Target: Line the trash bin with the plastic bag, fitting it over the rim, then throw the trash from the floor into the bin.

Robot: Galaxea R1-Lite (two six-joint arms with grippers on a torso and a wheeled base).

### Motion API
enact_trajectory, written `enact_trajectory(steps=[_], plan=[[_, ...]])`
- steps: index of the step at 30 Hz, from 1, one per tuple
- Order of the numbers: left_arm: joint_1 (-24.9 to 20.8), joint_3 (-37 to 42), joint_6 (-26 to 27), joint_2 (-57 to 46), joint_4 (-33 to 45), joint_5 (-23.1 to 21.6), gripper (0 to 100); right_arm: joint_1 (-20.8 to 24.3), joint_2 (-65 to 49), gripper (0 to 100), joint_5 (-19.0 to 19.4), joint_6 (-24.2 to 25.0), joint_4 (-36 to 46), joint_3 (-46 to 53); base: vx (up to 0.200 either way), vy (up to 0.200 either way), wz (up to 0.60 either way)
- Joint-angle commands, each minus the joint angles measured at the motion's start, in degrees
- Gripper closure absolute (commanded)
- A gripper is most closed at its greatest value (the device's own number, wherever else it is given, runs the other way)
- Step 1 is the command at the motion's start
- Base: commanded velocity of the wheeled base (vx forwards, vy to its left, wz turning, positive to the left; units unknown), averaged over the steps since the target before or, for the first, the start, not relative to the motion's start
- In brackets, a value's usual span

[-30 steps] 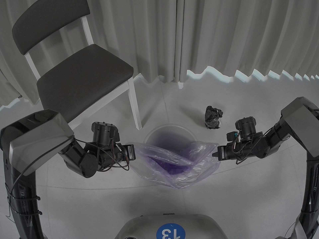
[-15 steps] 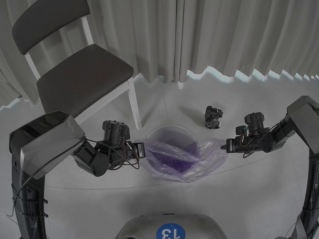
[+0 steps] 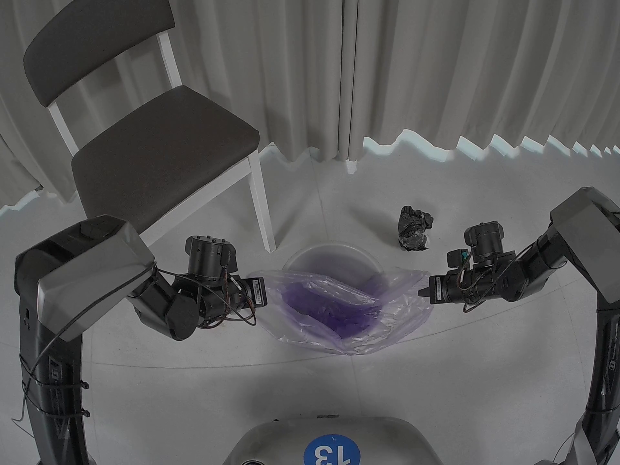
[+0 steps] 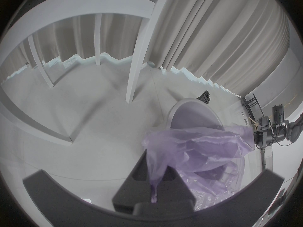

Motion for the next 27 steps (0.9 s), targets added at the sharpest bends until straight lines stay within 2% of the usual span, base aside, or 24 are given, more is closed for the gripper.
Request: enact_trajectory(steps=[1, 3, 4, 14, 19, 24, 27], plan=[[0.9, -0.9, 0.0, 0.6, 0.0, 0.0, 100, 1.0, -0.3, 100, -0.2, -0.1, 0.0, 0.0, 0.0, 0.0, 0.0], [0.7, -1.1, 0.0, 0.6, 0.0, 0.1, 100, 1.0, -0.4, 100, -0.2, -0.1, 0.0, -0.5, 0.0, 0.0, 0.0], [0.6, -1.2, -0.1, 0.5, -0.1, 0.1, 100, 1.0, -0.4, 0, -0.2, -0.1, 0.0, -0.5, 0.0, 0.0, 0.0], [-1.9, -4.5, -0.5, 0.4, 0.0, 1.4, 100, -1.4, -3.5, 0, -0.2, -0.4, 0.0, 3.1, 0.0, 0.0, 0.0], [-1.9, -4.4, -0.6, 0.9, 0.0, 1.6, 100, -1.8, -10.8, 0, -0.2, -0.6, 0.0, 8.3, 0.0, 0.0, 0.0], [-1.8, -4.0, -0.8, 0.9, -0.5, 2.5, 100, -0.7, -18.8, 0, 0.3, 0.0, 0.3, 8.9, 0.0, 0.0, 0.0], [-1.7, -3.6, -0.8, 0.4, -0.4, 2.5, 100, 1.6, -22.6, 0, 0.3, 0.1, 1.6, 8.0, 0.0, 0.0, 0.0]])
